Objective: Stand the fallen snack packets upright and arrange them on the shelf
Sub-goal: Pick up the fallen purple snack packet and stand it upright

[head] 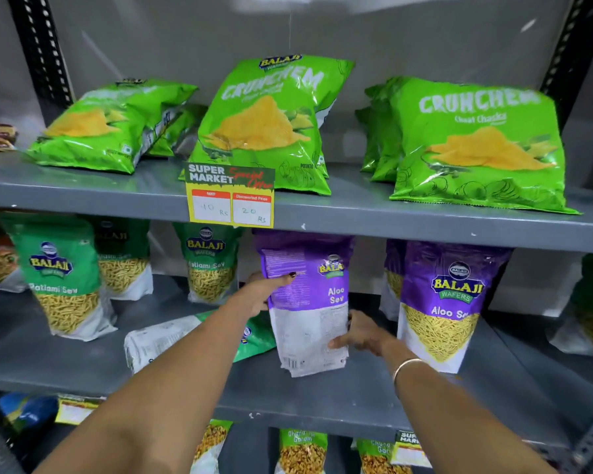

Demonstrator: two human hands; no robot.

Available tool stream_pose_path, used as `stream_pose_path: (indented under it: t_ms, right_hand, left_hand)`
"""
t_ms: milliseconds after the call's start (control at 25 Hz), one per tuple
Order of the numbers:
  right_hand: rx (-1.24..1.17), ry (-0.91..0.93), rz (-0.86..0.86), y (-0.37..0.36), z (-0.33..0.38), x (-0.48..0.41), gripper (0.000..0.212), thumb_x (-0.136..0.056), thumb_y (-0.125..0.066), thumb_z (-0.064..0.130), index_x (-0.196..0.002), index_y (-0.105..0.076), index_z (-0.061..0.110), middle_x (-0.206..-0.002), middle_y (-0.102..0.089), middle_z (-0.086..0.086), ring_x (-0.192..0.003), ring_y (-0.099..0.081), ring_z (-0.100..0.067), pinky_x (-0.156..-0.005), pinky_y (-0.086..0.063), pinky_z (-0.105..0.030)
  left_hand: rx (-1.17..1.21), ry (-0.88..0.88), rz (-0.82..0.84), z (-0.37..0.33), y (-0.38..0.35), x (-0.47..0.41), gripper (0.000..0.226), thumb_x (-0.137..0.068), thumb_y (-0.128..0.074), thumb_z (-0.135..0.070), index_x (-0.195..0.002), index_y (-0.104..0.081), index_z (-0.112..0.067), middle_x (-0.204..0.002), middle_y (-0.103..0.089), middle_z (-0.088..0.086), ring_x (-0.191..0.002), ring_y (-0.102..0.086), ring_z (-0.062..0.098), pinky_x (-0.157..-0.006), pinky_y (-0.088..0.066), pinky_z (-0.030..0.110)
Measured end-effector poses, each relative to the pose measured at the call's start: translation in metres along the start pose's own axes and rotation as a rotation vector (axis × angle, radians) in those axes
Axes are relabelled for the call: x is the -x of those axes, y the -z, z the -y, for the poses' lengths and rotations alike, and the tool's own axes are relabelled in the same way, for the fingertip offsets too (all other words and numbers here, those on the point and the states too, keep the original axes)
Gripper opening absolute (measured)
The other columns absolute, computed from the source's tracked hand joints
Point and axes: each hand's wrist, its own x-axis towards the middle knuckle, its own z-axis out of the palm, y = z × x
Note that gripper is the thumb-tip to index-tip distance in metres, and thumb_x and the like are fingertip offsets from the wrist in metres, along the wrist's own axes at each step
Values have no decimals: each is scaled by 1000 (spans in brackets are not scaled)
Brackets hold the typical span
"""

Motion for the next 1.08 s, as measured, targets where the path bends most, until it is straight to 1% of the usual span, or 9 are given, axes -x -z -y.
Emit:
stream_pose_path:
  t_ms: [80,160,320,440,600,720,800,880,1080]
  right_hand:
    - [-69,-5,-194,-11,-14,-10,81,-43,-89,12,-115,-55,1,-121,-64,-14,-115,-59,-29,-98,-49,-42]
    - [-82,-24,-320,-24,-18,-8,78,-49,-87,4,-118,-50,-3,-121,-61,-16,-117,-56,-31,-97,-47,-36]
    - [-76,-31,-441,-36,-20,-4,69,-56,-83,-2,-116,-48,-5,-123,-60,-20,-116,-55,-32,-85,-44,-31]
    - [-45,-66,-413,-35,-17,-2,70,-58,-83,2,-117,-46,-4,-126,-59,-20,-118,-53,-32,-91,-44,-35]
    - [13,-132,-430,-38,-14,2,71,-66,-80,11,-119,-35,-3,-132,-48,-24,-125,-47,-37,-99,-41,-42]
    - [-63,-204,-487,-41,-13,3,58,-74,-72,10,-117,-35,-1,-125,-54,-26,-115,-56,-38,-93,-46,-42]
    - [-67,-182,-477,-42,-12,7,16,-78,-63,8,-86,-49,8,-99,-62,-20,-96,-61,-30,-84,-50,-39]
    - [-81,-134,-415,-44,-20,1,24,-76,-58,4,-59,-46,17,-70,-57,-6,-79,-55,-21,-75,-51,-36]
    - [-331,-59,26,-32,-21,28,61,-63,-74,-1,-115,-46,13,-98,-56,-3,-67,-53,-4,-43,-43,-13]
  left_hand:
    - [-35,-69,10,1,-8,-8,53,-78,-72,-24,-123,-54,-4,-138,-55,8,-91,-69,8,-106,-42,41]
    - [-57,-129,16,7,-16,-17,42,-79,-71,-11,-117,-59,1,-120,-64,9,-67,-65,6,-68,-60,22]
    - [-20,-176,7,18,-21,-25,34,-81,-67,-3,-115,-61,2,-71,-74,-7,-47,-62,-9,-39,-44,4]
    - [-34,-149,76,23,-19,-21,26,-84,-63,-3,-109,-62,-6,-100,-66,4,-43,-61,-12,-41,-44,1]
    - [-246,-104,188,48,-10,-23,48,-70,-75,1,-113,-55,-5,-121,-63,13,-109,-63,18,-105,-44,25]
    - [-328,-59,174,56,-7,-22,64,-71,-72,8,-127,-45,-8,-112,-66,9,-104,-60,20,-89,-45,30]
    - [-395,16,324,55,-9,-14,67,-76,-67,7,-131,-41,-21,-85,-59,-1,-84,-56,9,-75,-39,25]
    - [-420,90,396,56,-9,-12,60,-78,-63,8,-123,-43,-28,-86,-52,-2,-88,-49,11,-79,-33,27]
    - [-355,105,319,51,-8,-18,60,-81,-57,11,-131,-37,-16,-97,-62,-1,-86,-56,10,-87,-33,30]
